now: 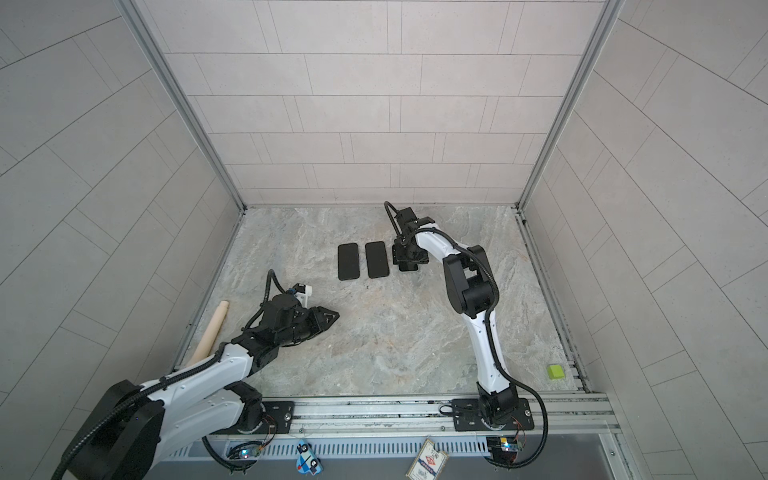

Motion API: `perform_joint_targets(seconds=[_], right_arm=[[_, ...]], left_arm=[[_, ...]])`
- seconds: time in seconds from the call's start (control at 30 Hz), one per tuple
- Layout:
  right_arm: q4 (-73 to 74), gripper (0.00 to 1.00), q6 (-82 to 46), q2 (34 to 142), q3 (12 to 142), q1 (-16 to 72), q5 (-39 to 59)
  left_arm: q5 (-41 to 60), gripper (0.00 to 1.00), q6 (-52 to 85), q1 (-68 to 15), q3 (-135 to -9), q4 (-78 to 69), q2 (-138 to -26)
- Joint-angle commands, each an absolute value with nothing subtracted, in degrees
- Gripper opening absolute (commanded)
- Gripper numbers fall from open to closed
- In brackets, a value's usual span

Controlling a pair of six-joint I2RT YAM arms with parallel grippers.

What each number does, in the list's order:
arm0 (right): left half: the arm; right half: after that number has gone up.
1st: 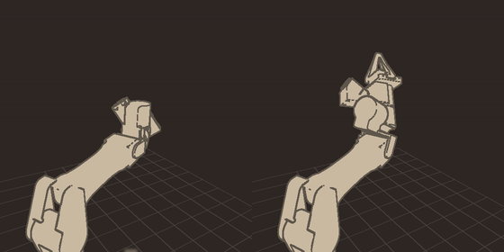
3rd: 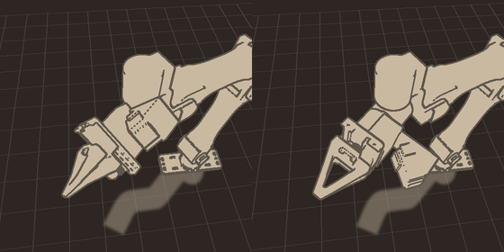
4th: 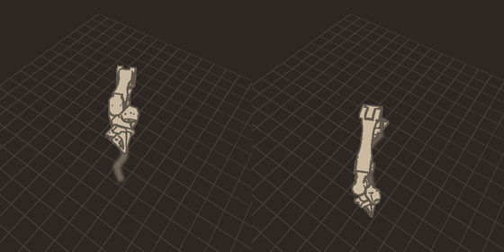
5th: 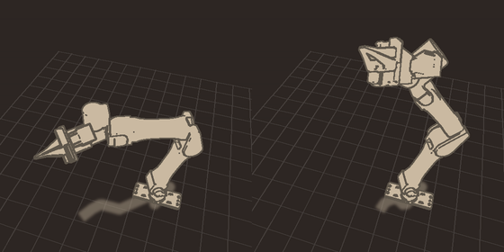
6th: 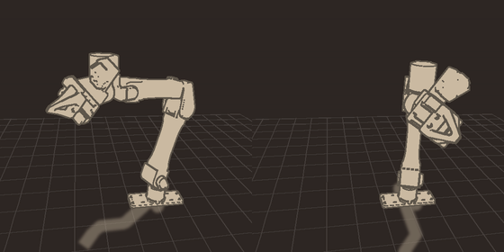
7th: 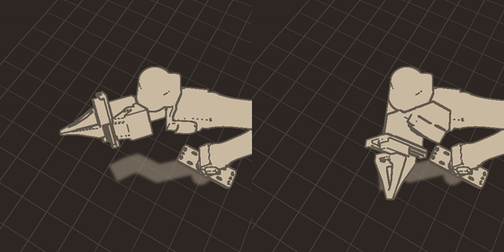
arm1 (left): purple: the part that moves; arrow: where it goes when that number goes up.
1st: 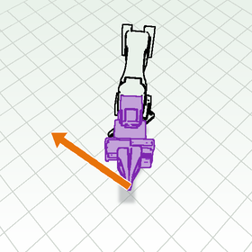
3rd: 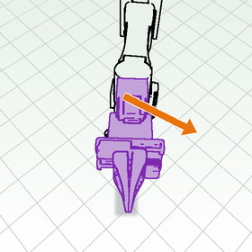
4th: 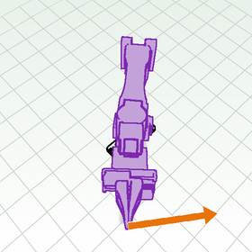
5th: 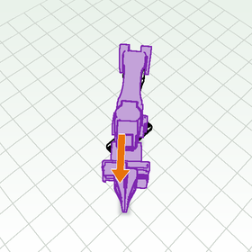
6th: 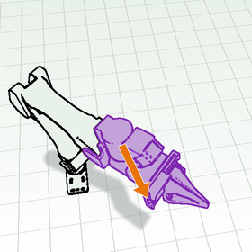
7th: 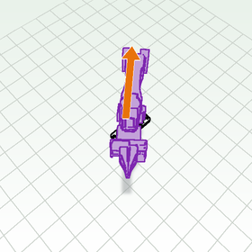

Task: Put the phone into the phone case
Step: 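Carry the cased phone with the right gripper beside the two black phones, then lower the cased phone onto the table and open the right gripper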

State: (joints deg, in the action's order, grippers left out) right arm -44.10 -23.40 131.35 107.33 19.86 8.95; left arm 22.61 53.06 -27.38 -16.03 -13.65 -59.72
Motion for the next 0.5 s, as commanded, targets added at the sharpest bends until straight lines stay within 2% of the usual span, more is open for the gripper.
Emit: perform_joint_targets(seconds=[0.0,0.1,0.13,0.4,0.47], right_arm=[[-45.1,0.57,-24.77,132.34,106.1,20.3,12.87],[-44.72,0.73,-24.88,133.02,106.17,20.3,15.42],[-44.49,0.75,-24.93,133.14,106.17,20.3,16.04],[-43.91,0.76,-25.54,133.14,106.73,20.19,17.71],[-44.41,0.82,-25.53,133.4,107.08,20.21,17.29]], left_arm=[[22.48,0.34,53.18,-27.06,-15.78,-14.85,-59.79],[22.34,0.34,53.18,-27.07,-15.8,-14.77,-59.77],[22.33,0.34,53.2,-27.03,-15.84,-14.77,-59.82],[22.59,0.34,53.12,-27.05,-16.0,-15.05,-60.54],[22.81,0.34,53.1,-27.05,-16.04,-15.03,-60.62]])
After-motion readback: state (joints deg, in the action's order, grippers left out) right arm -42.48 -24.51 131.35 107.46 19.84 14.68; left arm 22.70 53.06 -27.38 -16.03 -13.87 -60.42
